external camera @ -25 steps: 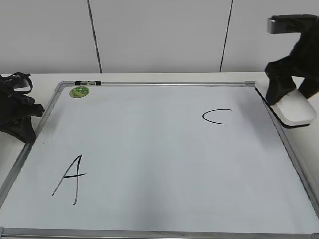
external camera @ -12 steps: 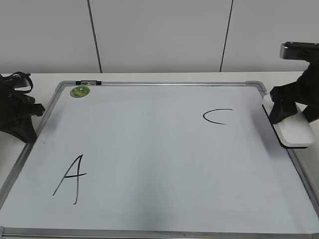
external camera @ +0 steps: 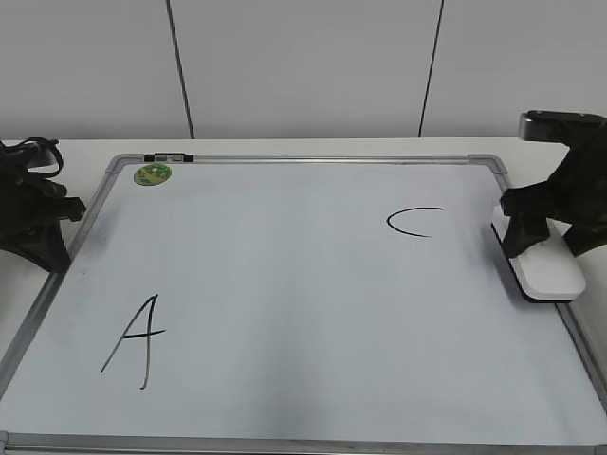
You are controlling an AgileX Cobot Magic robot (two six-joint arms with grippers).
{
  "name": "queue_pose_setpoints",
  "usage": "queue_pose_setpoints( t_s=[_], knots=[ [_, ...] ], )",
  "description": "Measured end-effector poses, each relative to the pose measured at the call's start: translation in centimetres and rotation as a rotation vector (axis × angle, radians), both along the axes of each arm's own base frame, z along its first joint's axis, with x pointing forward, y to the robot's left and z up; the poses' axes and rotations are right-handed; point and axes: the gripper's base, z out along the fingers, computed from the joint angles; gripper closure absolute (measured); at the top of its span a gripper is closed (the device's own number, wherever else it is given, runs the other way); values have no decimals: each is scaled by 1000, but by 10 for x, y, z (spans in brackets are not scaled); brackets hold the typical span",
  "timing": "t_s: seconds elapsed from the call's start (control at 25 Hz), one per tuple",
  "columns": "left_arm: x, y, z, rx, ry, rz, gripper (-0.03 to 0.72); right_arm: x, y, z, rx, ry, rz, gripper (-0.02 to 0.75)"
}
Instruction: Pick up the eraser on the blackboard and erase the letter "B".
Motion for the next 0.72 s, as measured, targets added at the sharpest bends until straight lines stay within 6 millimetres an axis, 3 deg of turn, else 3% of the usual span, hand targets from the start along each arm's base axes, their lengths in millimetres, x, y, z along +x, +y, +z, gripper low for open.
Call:
queue_pose_setpoints(
  t_s=[0.56, 0.72],
  knots=[
    [0, 0, 0, -1, 0, 0, 677, 8, 0, -29, 3, 42, -24, 189],
    [0, 0, 0, -2, 0, 1, 677, 9, 0, -32, 4, 50, -31, 153]
  ],
)
